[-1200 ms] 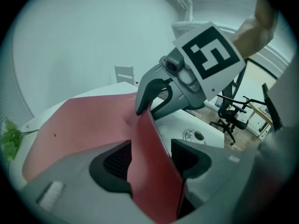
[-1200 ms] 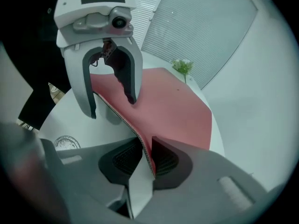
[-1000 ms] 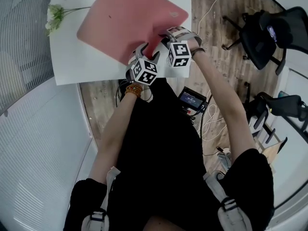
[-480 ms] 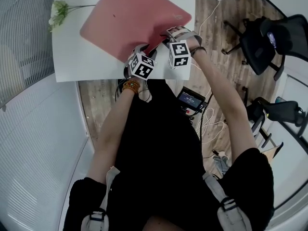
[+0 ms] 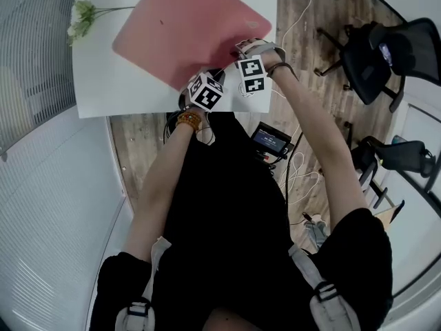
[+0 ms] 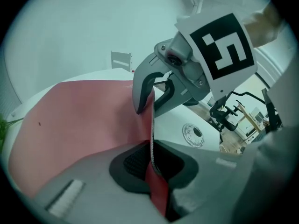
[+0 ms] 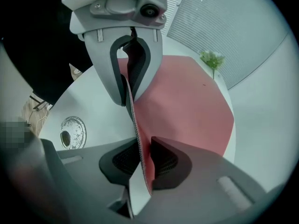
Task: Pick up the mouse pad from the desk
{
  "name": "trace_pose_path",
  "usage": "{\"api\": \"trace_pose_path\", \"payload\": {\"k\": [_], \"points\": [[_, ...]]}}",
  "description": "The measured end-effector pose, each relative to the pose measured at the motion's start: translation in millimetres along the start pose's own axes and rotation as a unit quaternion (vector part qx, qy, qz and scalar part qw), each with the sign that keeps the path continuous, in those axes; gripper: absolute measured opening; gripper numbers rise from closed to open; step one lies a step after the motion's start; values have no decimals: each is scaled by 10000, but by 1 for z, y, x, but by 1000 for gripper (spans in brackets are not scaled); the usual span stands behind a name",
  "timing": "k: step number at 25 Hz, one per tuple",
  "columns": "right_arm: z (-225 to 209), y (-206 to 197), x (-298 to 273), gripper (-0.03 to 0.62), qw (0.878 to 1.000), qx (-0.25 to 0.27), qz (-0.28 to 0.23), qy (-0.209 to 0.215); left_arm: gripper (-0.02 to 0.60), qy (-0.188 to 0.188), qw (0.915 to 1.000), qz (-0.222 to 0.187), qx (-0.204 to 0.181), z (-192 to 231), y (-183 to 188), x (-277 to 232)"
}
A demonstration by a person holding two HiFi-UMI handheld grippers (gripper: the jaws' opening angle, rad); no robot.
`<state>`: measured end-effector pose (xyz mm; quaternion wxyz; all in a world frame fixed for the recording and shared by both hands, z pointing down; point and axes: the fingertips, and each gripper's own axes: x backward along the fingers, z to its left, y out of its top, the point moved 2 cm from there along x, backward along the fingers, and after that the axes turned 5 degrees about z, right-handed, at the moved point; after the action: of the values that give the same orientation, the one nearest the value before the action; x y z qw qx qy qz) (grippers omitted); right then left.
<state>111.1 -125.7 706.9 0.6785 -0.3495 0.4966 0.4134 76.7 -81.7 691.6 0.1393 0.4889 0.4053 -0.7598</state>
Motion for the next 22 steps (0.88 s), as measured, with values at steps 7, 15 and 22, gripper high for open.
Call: {"api": "trace_pose_path", "payload": {"k": [7, 15, 22], "points": [[-7, 5, 11, 48, 9986, -528, -57, 11, 26, -191, 9976, -309, 595, 8, 2, 13], [-17, 12, 23, 41, 9929, -1190, -47, -81, 25, -63, 9931, -503, 1056, 14, 7, 32], [-22, 14, 29, 40, 9889, -1487, -27, -81, 25, 270, 9968, -452, 608, 15, 11, 40]]}}
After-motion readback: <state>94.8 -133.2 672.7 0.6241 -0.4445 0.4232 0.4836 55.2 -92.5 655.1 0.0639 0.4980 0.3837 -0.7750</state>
